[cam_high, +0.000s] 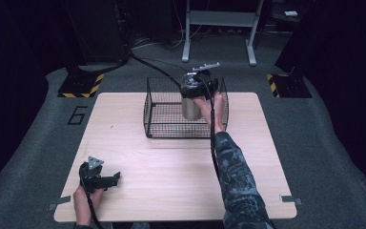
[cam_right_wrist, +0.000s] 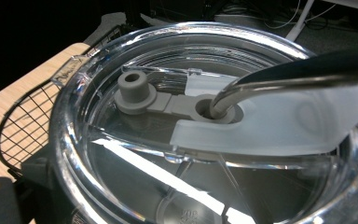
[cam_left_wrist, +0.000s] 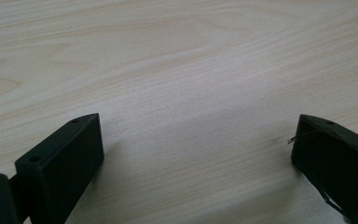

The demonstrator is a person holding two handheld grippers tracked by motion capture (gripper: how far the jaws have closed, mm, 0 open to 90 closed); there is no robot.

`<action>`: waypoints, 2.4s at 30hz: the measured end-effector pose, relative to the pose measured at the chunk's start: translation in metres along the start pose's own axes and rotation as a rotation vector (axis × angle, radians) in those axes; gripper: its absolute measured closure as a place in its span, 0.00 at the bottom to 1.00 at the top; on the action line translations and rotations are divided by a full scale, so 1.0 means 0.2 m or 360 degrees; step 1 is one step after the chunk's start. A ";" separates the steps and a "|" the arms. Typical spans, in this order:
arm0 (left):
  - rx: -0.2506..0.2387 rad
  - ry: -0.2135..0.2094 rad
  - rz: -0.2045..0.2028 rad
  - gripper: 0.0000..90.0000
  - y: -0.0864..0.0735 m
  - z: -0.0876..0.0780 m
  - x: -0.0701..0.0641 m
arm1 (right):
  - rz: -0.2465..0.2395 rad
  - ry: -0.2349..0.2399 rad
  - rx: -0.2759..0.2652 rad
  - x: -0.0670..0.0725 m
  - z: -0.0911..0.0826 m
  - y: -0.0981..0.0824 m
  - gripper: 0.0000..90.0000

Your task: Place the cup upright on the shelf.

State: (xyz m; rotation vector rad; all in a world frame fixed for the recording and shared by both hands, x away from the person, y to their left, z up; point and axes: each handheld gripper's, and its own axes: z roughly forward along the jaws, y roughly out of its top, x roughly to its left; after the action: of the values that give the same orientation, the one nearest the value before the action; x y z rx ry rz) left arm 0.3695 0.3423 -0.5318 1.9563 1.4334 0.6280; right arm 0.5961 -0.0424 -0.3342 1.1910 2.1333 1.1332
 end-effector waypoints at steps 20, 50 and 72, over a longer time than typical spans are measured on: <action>0.0009 0.0000 0.0009 0.02 0.00 0.00 0.00 | 0.0084 -0.0028 0.0052 0.01 0.14 -0.11 0.04; -0.0009 0.0002 -0.0006 0.03 0.00 0.00 0.00 | 0.0104 -0.0043 0.0080 0.02 0.28 -0.25 0.04; -0.0015 0.0004 -0.0007 0.03 0.00 0.00 0.00 | 0.0084 0.0021 0.0094 0.02 0.18 -0.28 0.00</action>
State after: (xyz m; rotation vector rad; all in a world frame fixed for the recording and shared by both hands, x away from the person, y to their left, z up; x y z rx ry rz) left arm 0.3698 0.3420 -0.5321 1.9449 1.4334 0.6345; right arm 0.5918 -0.0406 -0.4003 1.2761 2.1708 1.1103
